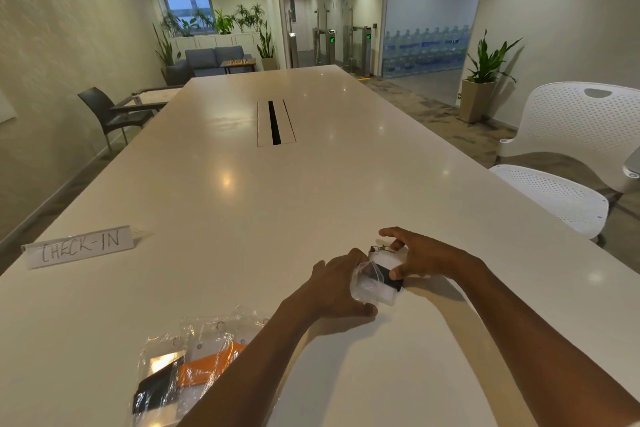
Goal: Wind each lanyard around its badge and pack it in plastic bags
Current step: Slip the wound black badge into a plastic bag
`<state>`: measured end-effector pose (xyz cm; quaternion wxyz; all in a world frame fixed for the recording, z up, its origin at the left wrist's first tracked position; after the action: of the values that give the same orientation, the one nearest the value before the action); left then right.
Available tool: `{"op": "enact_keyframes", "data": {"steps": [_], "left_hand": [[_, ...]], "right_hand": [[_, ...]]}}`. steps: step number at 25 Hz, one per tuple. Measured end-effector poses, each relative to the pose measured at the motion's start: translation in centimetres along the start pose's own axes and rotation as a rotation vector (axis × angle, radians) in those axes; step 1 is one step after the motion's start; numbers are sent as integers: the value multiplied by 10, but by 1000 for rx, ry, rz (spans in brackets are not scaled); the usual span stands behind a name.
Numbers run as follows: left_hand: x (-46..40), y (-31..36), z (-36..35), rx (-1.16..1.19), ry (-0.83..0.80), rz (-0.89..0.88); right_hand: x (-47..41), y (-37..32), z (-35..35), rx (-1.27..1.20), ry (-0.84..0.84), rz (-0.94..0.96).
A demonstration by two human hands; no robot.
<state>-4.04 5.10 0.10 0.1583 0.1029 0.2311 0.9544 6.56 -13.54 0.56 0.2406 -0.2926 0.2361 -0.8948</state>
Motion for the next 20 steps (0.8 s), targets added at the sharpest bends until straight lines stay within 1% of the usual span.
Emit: {"op": "enact_keyframes", "data": {"steps": [6, 9, 11, 15, 20], "left_hand": [[5, 3, -2, 41, 29, -37], [5, 4, -6, 53, 25, -47], [6, 3, -7, 48, 24, -35], [8, -4, -3, 15, 71, 26], [17, -15, 4, -49, 110, 140]], "right_hand": [[11, -2, -1, -143, -72, 69], [15, -6, -4, -170, -97, 100], [19, -6, -7, -202, -82, 117], [27, 0, -15, -275, -21, 151], [35, 9, -18, -539, 76, 78]]}}
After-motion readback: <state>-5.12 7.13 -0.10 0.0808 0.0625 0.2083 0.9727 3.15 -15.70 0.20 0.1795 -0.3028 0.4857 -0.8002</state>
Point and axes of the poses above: each hand's wrist, its own x-axis away from the middle knuckle, its own z-axis out of the back of the hand, y = z × x, the point moved 3 cm from there along -x, towards the middle knuckle, and after that the axes turned 9 degrees about -y, right-handed, at the moved point
